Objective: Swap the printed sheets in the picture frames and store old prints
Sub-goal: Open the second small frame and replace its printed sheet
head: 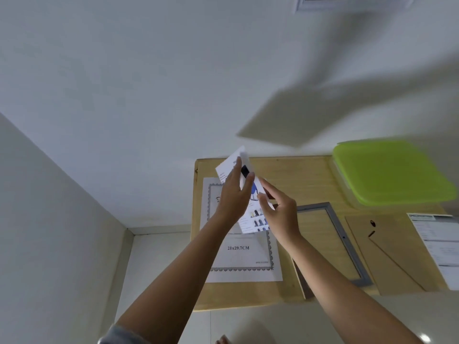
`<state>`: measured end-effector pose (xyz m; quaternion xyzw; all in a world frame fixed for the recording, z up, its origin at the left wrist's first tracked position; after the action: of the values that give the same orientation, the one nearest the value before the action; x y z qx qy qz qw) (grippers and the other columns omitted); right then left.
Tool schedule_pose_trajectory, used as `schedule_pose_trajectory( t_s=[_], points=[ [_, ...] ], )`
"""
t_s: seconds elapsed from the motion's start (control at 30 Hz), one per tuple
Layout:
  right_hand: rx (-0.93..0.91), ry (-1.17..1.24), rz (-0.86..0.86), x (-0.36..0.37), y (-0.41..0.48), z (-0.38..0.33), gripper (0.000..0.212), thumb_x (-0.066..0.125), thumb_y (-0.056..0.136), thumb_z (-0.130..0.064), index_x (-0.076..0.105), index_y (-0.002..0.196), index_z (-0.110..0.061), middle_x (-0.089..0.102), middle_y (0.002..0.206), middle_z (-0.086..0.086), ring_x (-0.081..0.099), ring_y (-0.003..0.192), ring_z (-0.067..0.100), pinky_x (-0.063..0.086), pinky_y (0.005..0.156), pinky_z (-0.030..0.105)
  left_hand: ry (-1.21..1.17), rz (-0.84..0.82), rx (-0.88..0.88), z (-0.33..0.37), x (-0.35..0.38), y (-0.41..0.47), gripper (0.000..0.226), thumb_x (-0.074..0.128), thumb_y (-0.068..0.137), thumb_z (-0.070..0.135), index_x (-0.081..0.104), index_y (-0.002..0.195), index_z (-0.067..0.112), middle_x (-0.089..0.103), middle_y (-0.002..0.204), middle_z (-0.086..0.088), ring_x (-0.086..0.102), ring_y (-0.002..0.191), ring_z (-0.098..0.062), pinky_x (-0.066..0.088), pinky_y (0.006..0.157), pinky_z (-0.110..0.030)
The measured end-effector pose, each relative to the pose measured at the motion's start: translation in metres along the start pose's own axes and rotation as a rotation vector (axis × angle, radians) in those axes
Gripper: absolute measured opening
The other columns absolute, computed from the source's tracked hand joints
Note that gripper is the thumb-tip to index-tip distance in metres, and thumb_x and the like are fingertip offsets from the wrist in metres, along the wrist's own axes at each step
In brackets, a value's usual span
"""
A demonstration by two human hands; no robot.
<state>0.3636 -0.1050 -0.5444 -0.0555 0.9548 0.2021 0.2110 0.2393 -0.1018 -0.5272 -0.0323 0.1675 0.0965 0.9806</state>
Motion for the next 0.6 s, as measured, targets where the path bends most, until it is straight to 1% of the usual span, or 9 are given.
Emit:
schedule_pose_trajectory(
  t_s=[0.07,0.13,0.17,0.23,0.3,0.43,0.47,0.53,0.6],
  points=[
    [-0.128,-0.059,-0.023,-0.010,0.007,-0.002,0.041,0.055,0.090,-0.007,0.051,0.130,-0.014,0.063,0.115,-0.005,0.064,0.094,0.008,0.057,0.077,0.031,-0.069,0.011,0.024,0.016,0.004,0.003,0.059,0.040,0.097,0.040,0.011,0.148,0.032,0.027,0.152,-0.002,0.034,0.136,-0.020,0.032,0.110,-0.036],
    [-0.231,-0.152,-0.054,-0.018,0.011,-0.002,0.040,0.053,0.091,-0.010,0.052,0.130,-0.019,0.068,0.107,0.000,0.065,0.089,0.013,0.057,0.069,0.033,-0.167,0.024,0.045,0.028,0.009,0.001,0.061,0.043,0.096,0.036,0.010,0.147,0.033,0.025,0.153,-0.002,0.038,0.134,-0.020,0.035,0.104,-0.027],
    [-0.263,-0.190,-0.062,-0.022,0.012,0.000,0.040,0.052,0.092,-0.011,0.052,0.130,-0.020,0.067,0.105,0.001,0.065,0.089,0.013,0.057,0.067,0.034,-0.204,0.031,0.056,0.032,0.012,0.001,0.062,0.045,0.096,0.033,0.010,0.147,0.033,0.027,0.153,-0.004,0.044,0.129,-0.020,0.040,0.099,-0.027],
    [-0.290,-0.229,-0.078,-0.031,0.011,0.005,0.039,0.052,0.092,-0.013,0.052,0.130,-0.020,0.066,0.106,0.000,0.065,0.091,0.013,0.057,0.067,0.034,-0.231,0.045,0.072,0.037,0.019,0.001,0.064,0.048,0.096,0.029,0.011,0.147,0.035,0.031,0.151,-0.006,0.055,0.118,-0.021,0.050,0.093,-0.036],
    [-0.295,-0.234,-0.101,-0.039,0.010,0.010,0.039,0.051,0.093,-0.016,0.050,0.132,-0.019,0.064,0.109,0.000,0.063,0.095,0.013,0.057,0.072,0.033,-0.249,0.045,0.082,0.040,0.026,0.003,0.062,0.047,0.096,0.024,0.013,0.147,0.034,0.034,0.149,-0.007,0.057,0.113,-0.019,0.054,0.087,-0.040],
    [-0.260,-0.134,-0.167,-0.056,0.003,0.021,0.041,0.053,0.094,-0.020,0.048,0.134,-0.015,0.058,0.126,0.000,0.053,0.119,0.009,0.048,0.097,0.031,-0.326,0.044,0.059,0.043,0.039,0.006,0.058,0.043,0.098,0.018,0.015,0.147,0.033,0.046,0.140,-0.009,0.055,0.117,-0.023,0.058,0.074,-0.031],
    [-0.232,-0.099,-0.182,-0.060,0.000,0.025,0.041,0.051,0.094,-0.023,0.047,0.134,-0.015,0.056,0.129,0.000,0.050,0.122,0.008,0.045,0.100,0.031,-0.325,0.054,0.056,0.043,0.041,0.007,0.058,0.042,0.098,0.018,0.014,0.147,0.033,0.052,0.133,-0.010,0.058,0.113,-0.023,0.059,0.070,-0.031],
    [-0.171,-0.041,-0.195,-0.069,-0.003,0.033,0.042,0.048,0.095,-0.029,0.046,0.135,-0.016,0.053,0.134,-0.001,0.046,0.126,0.008,0.041,0.104,0.032,-0.314,0.085,0.043,0.043,0.046,0.008,0.057,0.040,0.099,0.016,0.014,0.147,0.030,0.063,0.101,-0.010,0.063,0.089,-0.019,0.057,0.062,-0.030],
    [-0.109,-0.026,-0.164,-0.078,-0.003,0.045,0.043,0.048,0.094,-0.032,0.046,0.134,-0.016,0.052,0.135,-0.001,0.045,0.127,0.010,0.040,0.106,0.035,-0.340,0.113,0.029,0.043,0.048,0.008,0.056,0.040,0.099,0.013,0.016,0.147,0.029,0.052,0.070,-0.006,0.054,0.063,-0.010,0.051,0.052,-0.025]
  ],
)
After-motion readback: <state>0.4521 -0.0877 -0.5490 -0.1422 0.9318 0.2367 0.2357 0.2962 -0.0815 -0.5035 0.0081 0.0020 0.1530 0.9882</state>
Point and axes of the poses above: each hand's wrist, its own y-axis towards the middle knuckle, its own x-axis out of the palm, z = x × y, the point moved 2 cm from there along y, towards the middle knuckle
